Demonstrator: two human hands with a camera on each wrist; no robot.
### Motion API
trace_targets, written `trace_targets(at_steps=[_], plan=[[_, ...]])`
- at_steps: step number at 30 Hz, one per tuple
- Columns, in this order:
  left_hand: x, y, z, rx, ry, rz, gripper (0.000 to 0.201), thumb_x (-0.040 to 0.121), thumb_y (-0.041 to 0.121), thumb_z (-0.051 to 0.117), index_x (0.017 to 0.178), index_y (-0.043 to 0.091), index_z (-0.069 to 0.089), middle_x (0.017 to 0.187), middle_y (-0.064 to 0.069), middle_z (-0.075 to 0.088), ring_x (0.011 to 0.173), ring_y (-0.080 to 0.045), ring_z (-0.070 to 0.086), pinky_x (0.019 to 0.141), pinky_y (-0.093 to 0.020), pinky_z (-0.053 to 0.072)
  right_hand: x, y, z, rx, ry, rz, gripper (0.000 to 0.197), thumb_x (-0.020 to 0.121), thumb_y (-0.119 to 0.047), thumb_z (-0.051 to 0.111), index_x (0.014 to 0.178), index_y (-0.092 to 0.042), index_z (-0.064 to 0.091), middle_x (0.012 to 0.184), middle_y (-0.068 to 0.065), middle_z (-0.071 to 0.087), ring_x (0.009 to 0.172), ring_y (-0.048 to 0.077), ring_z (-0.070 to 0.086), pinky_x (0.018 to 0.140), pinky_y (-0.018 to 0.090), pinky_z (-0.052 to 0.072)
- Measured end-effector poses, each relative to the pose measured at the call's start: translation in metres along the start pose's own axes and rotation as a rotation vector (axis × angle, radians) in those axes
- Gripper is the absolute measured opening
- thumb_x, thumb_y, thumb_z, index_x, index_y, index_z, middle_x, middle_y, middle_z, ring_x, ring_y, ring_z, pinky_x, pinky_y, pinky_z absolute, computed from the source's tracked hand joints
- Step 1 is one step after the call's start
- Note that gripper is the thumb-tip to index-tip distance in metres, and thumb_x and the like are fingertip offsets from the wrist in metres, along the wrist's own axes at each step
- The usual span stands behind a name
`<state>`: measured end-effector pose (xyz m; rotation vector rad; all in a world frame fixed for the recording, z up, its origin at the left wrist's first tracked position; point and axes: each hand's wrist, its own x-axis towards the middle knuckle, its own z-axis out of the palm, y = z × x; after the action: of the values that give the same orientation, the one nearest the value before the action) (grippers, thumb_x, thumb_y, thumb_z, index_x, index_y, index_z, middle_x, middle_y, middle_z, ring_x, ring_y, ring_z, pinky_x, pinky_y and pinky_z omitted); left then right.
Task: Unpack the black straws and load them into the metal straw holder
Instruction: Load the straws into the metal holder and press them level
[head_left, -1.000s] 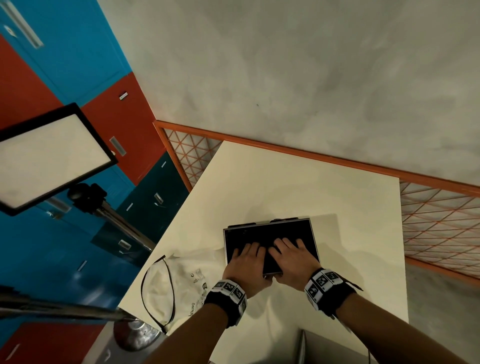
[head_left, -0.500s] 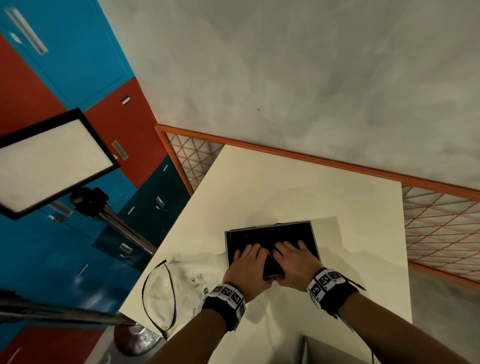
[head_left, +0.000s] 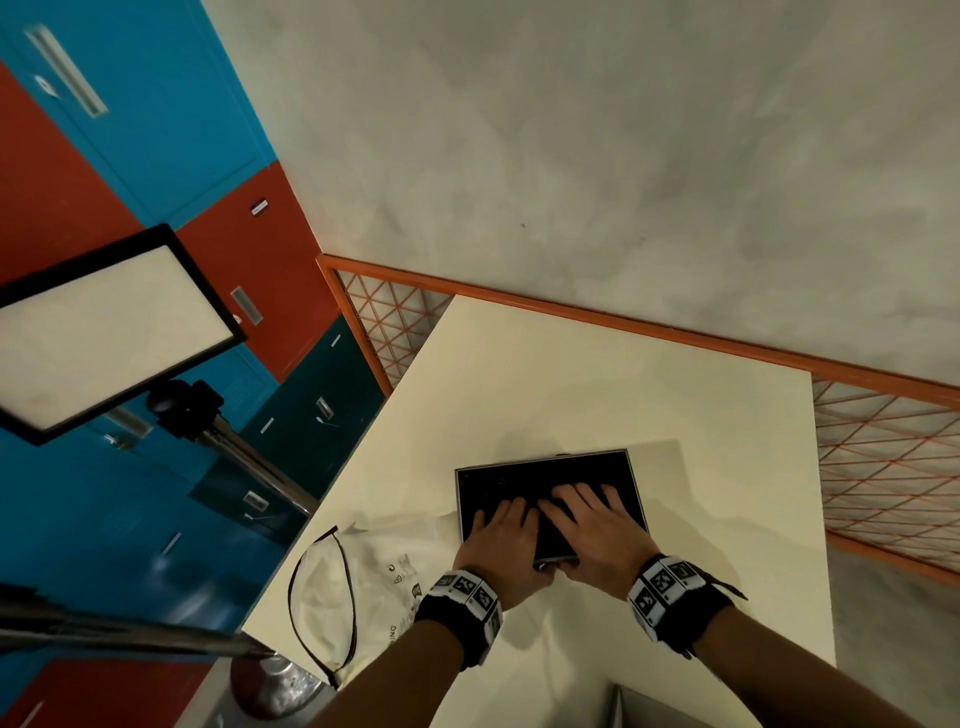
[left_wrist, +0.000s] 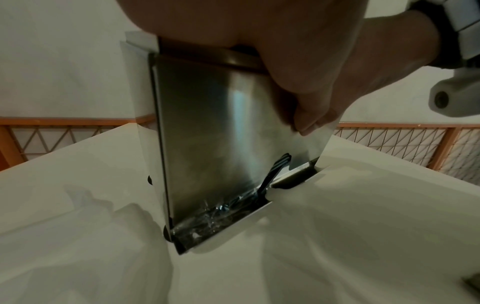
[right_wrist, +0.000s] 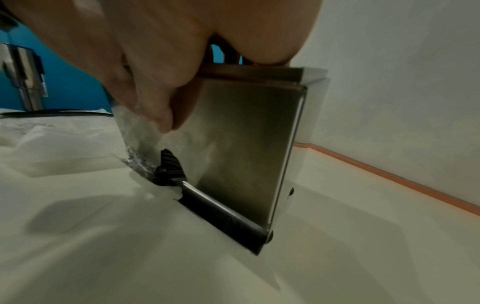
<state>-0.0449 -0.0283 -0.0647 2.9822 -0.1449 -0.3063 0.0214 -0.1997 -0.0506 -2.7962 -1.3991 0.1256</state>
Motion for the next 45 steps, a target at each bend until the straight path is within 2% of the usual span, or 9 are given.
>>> trace_targets(at_steps=[6, 12, 20, 23, 28, 33, 36, 41, 45], plan=[[0.0, 0.0, 0.002, -0.019, 0.031, 0.005, 0.079, 0.08, 0.06, 0.052, 0.145, 0.017, 0.038, 0.139, -0.002, 0.046, 0.128, -0.025, 0.043, 0.106, -0.049, 0.036, -0.003, 0.001, 0.005, 0.017, -0.02, 0.016, 0.067, 0.063, -0.056, 0.067, 0.119, -0.021, 0.058, 0.11, 0.001, 0.056, 0.097, 0.024, 0.055, 0.079, 0.044, 0.049], [-0.003, -0.001, 0.003, -0.061, 0.099, 0.024, 0.078, 0.076, 0.06, 0.056, 0.143, 0.022, 0.04, 0.137, 0.003, 0.045, 0.125, -0.022, 0.045, 0.105, -0.046, 0.039, 0.0, 0.002, 0.01, 0.039, -0.07, 0.052, 0.07, 0.06, -0.059, 0.065, 0.118, -0.022, 0.06, 0.114, 0.0, 0.058, 0.101, 0.021, 0.057, 0.081, 0.046, 0.049], [-0.009, -0.001, 0.002, -0.064, 0.225, 0.077, 0.047, 0.075, 0.057, 0.058, 0.11, 0.026, 0.053, 0.11, 0.007, 0.051, 0.104, -0.018, 0.049, 0.085, -0.039, 0.045, 0.0, 0.002, 0.011, 0.012, -0.075, 0.073, 0.068, 0.068, -0.056, 0.057, 0.126, -0.02, 0.058, 0.121, 0.001, 0.058, 0.111, 0.023, 0.056, 0.093, 0.05, 0.045], [-0.009, -0.001, 0.004, -0.062, 0.194, 0.094, 0.043, 0.078, 0.056, 0.056, 0.106, 0.025, 0.056, 0.106, 0.008, 0.055, 0.102, -0.018, 0.053, 0.085, -0.039, 0.046, -0.001, 0.003, 0.011, 0.023, -0.082, 0.058, 0.075, 0.063, -0.057, 0.061, 0.126, -0.018, 0.06, 0.12, -0.001, 0.061, 0.106, 0.021, 0.059, 0.088, 0.047, 0.05], [-0.009, 0.003, 0.005, -0.042, 0.128, 0.057, 0.053, 0.077, 0.059, 0.052, 0.113, 0.021, 0.06, 0.11, 0.003, 0.059, 0.104, -0.021, 0.057, 0.086, -0.043, 0.048, -0.006, 0.005, 0.011, 0.083, -0.005, 0.02, 0.082, 0.06, -0.057, 0.062, 0.132, -0.018, 0.056, 0.119, -0.001, 0.058, 0.103, 0.02, 0.059, 0.088, 0.042, 0.053], [-0.01, 0.004, 0.003, -0.035, 0.104, 0.039, 0.06, 0.076, 0.062, 0.052, 0.117, 0.018, 0.06, 0.114, 0.0, 0.059, 0.107, -0.024, 0.057, 0.088, -0.046, 0.049, -0.011, 0.004, 0.005, 0.081, 0.042, 0.014, 0.078, 0.062, -0.058, 0.06, 0.13, -0.02, 0.055, 0.12, 0.0, 0.056, 0.109, 0.02, 0.057, 0.093, 0.042, 0.052], [-0.01, 0.005, 0.004, -0.022, 0.106, 0.027, 0.063, 0.075, 0.063, 0.053, 0.119, 0.018, 0.061, 0.115, -0.001, 0.06, 0.108, -0.025, 0.056, 0.089, -0.047, 0.049, -0.015, 0.002, 0.002, 0.085, 0.067, 0.004, 0.068, 0.067, -0.053, 0.06, 0.128, -0.023, 0.055, 0.121, 0.0, 0.054, 0.112, 0.022, 0.055, 0.096, 0.043, 0.049], [-0.01, 0.005, -0.001, -0.023, 0.087, 0.025, 0.066, 0.076, 0.062, 0.05, 0.128, 0.022, 0.054, 0.124, -0.001, 0.053, 0.115, -0.025, 0.05, 0.095, -0.048, 0.043, -0.019, -0.004, -0.001, 0.058, 0.067, -0.016, 0.048, 0.069, -0.047, 0.06, 0.112, -0.025, 0.058, 0.112, -0.003, 0.054, 0.101, 0.022, 0.053, 0.083, 0.041, 0.05], [-0.01, 0.002, -0.003, -0.051, 0.077, 0.035, 0.069, 0.076, 0.06, 0.051, 0.136, 0.027, 0.044, 0.13, 0.004, 0.046, 0.12, -0.022, 0.045, 0.099, -0.044, 0.041, -0.017, -0.005, 0.009, 0.031, 0.022, -0.042, 0.047, 0.064, -0.047, 0.064, 0.106, -0.026, 0.057, 0.108, -0.004, 0.054, 0.098, 0.02, 0.051, 0.077, 0.038, 0.05]])
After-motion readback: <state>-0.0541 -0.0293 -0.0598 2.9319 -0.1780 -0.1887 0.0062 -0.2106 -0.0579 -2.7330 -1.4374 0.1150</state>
